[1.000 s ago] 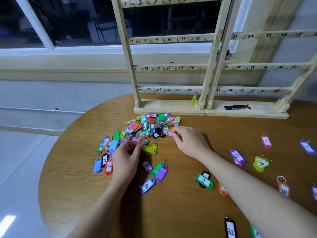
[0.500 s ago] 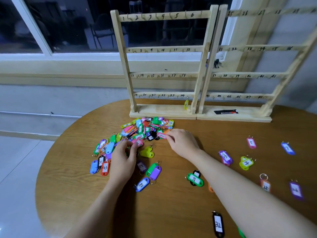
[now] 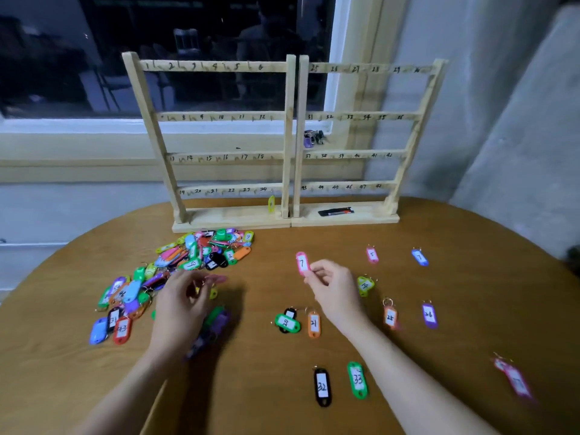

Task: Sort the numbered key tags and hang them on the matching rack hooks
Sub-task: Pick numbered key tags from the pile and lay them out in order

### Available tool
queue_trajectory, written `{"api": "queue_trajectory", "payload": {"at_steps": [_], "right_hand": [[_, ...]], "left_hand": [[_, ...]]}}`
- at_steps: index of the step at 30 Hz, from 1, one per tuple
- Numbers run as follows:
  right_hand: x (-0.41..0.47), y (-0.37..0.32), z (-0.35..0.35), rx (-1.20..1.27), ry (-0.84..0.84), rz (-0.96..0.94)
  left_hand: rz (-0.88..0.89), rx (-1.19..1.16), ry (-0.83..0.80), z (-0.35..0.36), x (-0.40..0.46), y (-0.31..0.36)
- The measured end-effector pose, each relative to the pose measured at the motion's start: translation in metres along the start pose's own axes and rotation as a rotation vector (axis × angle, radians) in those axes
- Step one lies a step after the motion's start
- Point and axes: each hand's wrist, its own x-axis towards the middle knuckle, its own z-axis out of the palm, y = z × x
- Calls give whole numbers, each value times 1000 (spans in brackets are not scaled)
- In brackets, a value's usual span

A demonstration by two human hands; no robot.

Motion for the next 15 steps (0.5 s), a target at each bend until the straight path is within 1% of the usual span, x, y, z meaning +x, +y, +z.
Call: {"api": "queue_trajectory", "payload": {"at_steps": [2,7,12,15], "right_hand": [[-3,6,-27,-5,69,26],[-2,32,-83,18,216,100],[3,54,-128,-57,245,164],[14,67,-151,-90,285,240]], "left_hand": [[-2,-48,-46,10,2,22],[-97,-247,-168,43,3,67],[-82,-302,-268,67,8,105],[-69,-310,-316,82,10,121]]}}
